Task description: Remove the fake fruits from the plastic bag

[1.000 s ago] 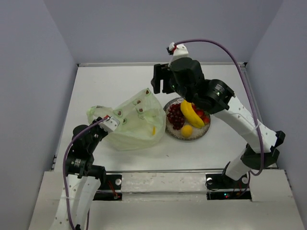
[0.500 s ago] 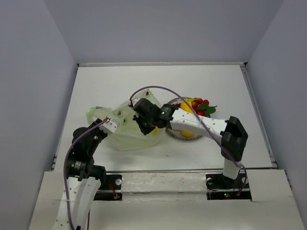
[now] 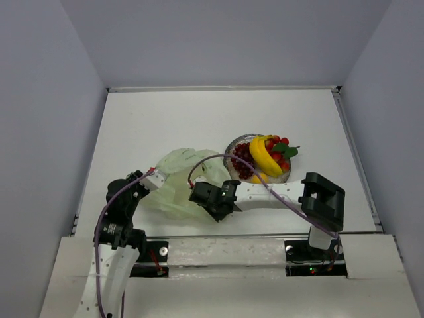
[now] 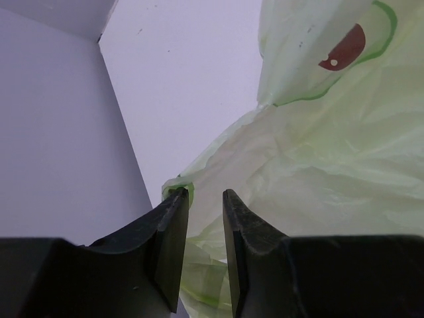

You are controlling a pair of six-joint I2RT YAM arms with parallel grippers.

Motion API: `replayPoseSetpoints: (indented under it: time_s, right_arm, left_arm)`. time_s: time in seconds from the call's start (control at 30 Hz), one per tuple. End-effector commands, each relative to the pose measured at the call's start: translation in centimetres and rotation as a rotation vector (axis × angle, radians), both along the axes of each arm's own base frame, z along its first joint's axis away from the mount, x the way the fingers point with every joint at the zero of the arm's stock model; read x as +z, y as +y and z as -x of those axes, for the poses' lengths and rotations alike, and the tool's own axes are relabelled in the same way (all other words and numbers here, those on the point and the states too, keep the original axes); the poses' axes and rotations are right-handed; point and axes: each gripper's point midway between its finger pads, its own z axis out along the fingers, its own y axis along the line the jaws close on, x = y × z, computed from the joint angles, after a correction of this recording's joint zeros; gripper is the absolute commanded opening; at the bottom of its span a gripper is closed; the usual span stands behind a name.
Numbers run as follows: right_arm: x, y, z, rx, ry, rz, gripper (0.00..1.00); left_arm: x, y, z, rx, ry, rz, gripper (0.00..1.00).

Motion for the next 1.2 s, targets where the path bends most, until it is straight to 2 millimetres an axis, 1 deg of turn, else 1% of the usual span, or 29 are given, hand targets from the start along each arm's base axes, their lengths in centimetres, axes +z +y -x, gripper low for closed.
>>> replayPoseSetpoints:
  time_s: [0.0, 0.03, 0.1, 0.13, 0.17, 0.23, 0.27, 0.3, 0.43, 0.47, 0.5, 0.53, 0.57, 0.6, 0.63, 0.7, 0.73, 0.77, 0.8, 0.83, 0.9, 0.93, 0.97, 1.0, 1.03, 1.07, 1.1, 1.13, 1.17]
  right_arm:
    - [0.4, -0.4, -2.1, -0.084, -0.118, 0.014, 0.01]
    - [1.3, 0.1, -2.6, -0.096, -0.146, -0.005, 0.01]
    - [2.8, 0.7, -3.3, -0.111, -0.181, -0.039, 0.01]
    - [3.8, 1.3, -3.7, -0.122, -0.198, -0.067, 0.01]
    - [4.5, 1.5, -4.0, -0.131, -0.211, -0.081, 0.07]
    - [5.6, 1.5, -5.1, -0.198, -0.225, -0.117, 0.17]
    - [5.9, 1.2, -6.2, -0.246, -0.217, -0.137, 0.31]
    - [6.1, 1.0, -6.7, -0.280, -0.209, -0.155, 0.34]
    - [7.4, 1.5, -8.9, -0.363, -0.218, -0.227, 0.37]
    - [7.2, 2.0, -9.1, -0.365, -0.214, -0.228, 0.40]
    - [7.6, 2.7, -9.4, -0.365, -0.217, -0.241, 0.46]
    - [7.5, 2.8, -9.9, -0.379, -0.221, -0.239, 0.47]
    - [7.3, 3.0, -10.2, -0.383, -0.227, -0.235, 0.51]
    - [6.6, 3.1, -10.4, -0.390, -0.230, -0.217, 0.52]
    - [6.7, 3.1, -11.2, -0.417, -0.241, -0.219, 0.52]
    - [5.9, 2.5, -12.2, -0.455, -0.264, -0.181, 0.55]
    - [6.0, 2.2, -13.0, -0.481, -0.279, -0.177, 0.58]
    - [5.9, 1.7, -13.8, -0.509, -0.292, -0.162, 0.63]
    - [5.6, 1.3, -14.3, -0.526, -0.304, -0.145, 0.63]
    - [5.4, 0.8, -15.5, -0.562, -0.324, -0.130, 0.67]
    - [4.9, 0.1, -16.7, -0.597, -0.341, -0.102, 0.73]
    - [4.3, -0.2, -17.2, -0.608, -0.349, -0.078, 0.74]
    - [4.1, -0.1, -17.5, -0.608, -0.356, -0.068, 0.76]
    - [4.2, 0.0, -18.2, -0.611, -0.363, -0.067, 0.78]
    - [3.8, -0.1, -18.5, -0.594, -0.360, -0.048, 0.80]
    - [2.8, 0.0, -18.6, -0.579, -0.351, -0.022, 0.82]
    - [2.3, 0.0, -18.8, -0.564, -0.326, -0.013, 0.82]
    - [1.7, 0.2, -18.6, -0.554, -0.310, -0.007, 0.82]
    - [0.6, -0.3, -18.5, -0.554, -0.288, 0.015, 0.82]
  left_arm:
    - [1.0, 0.2, 0.3, -0.021, -0.043, -0.047, 0.40]
    - [1.2, -0.6, 0.4, -0.063, -0.046, -0.028, 0.40]
    - [1.4, -0.9, 0.6, -0.075, -0.050, -0.009, 0.40]
    - [1.4, -1.1, 0.6, -0.086, -0.048, -0.001, 0.40]
    - [1.4, -1.2, 0.7, -0.087, -0.045, 0.009, 0.40]
    - [1.6, -1.5, 0.7, -0.094, -0.048, 0.019, 0.40]
    - [1.8, -1.5, 0.7, -0.096, -0.052, 0.024, 0.40]
    - [1.9, -1.6, 0.7, -0.099, -0.053, 0.025, 0.40]
    - [2.6, -2.0, 0.7, -0.119, -0.073, 0.034, 0.40]
    - [2.7, -2.0, 0.7, -0.124, -0.077, 0.035, 0.40]
    - [2.7, -2.1, 0.7, -0.127, -0.076, 0.032, 0.40]
    - [2.7, -2.1, 0.7, -0.128, -0.079, 0.031, 0.40]
    - [2.7, -2.0, 0.7, -0.128, -0.080, 0.030, 0.40]
    - [2.6, -2.0, 0.7, -0.126, -0.076, 0.030, 0.40]
    - [2.7, -2.0, 0.7, -0.123, -0.083, 0.030, 0.40]
    - [2.7, -1.9, 0.8, -0.121, -0.085, 0.032, 0.40]
    - [2.7, -1.9, 0.8, -0.119, -0.089, 0.030, 0.40]
    - [2.6, -1.9, 0.8, -0.118, -0.087, 0.031, 0.40]
    - [2.6, -1.9, 0.9, -0.118, -0.088, 0.031, 0.40]
    - [2.4, -1.9, 0.9, -0.118, -0.087, 0.031, 0.40]
    - [2.4, -1.9, 0.9, -0.119, -0.087, 0.030, 0.40]
    - [2.5, -1.9, 0.9, -0.121, -0.089, 0.029, 0.40]
    - [2.5, -1.9, 0.9, -0.123, -0.089, 0.028, 0.40]
    - [2.6, -1.9, 0.9, -0.123, -0.092, 0.027, 0.40]
    - [2.7, -1.9, 0.8, -0.123, -0.092, 0.027, 0.40]
    - [2.7, -1.9, 0.8, -0.123, -0.092, 0.027, 0.40]
    - [2.6, -1.9, 0.8, -0.124, -0.088, 0.025, 0.40]
    - [2.8, -1.9, 0.8, -0.123, -0.093, 0.024, 0.40]
    - [2.8, -1.8, 0.7, -0.120, -0.096, 0.023, 0.40]
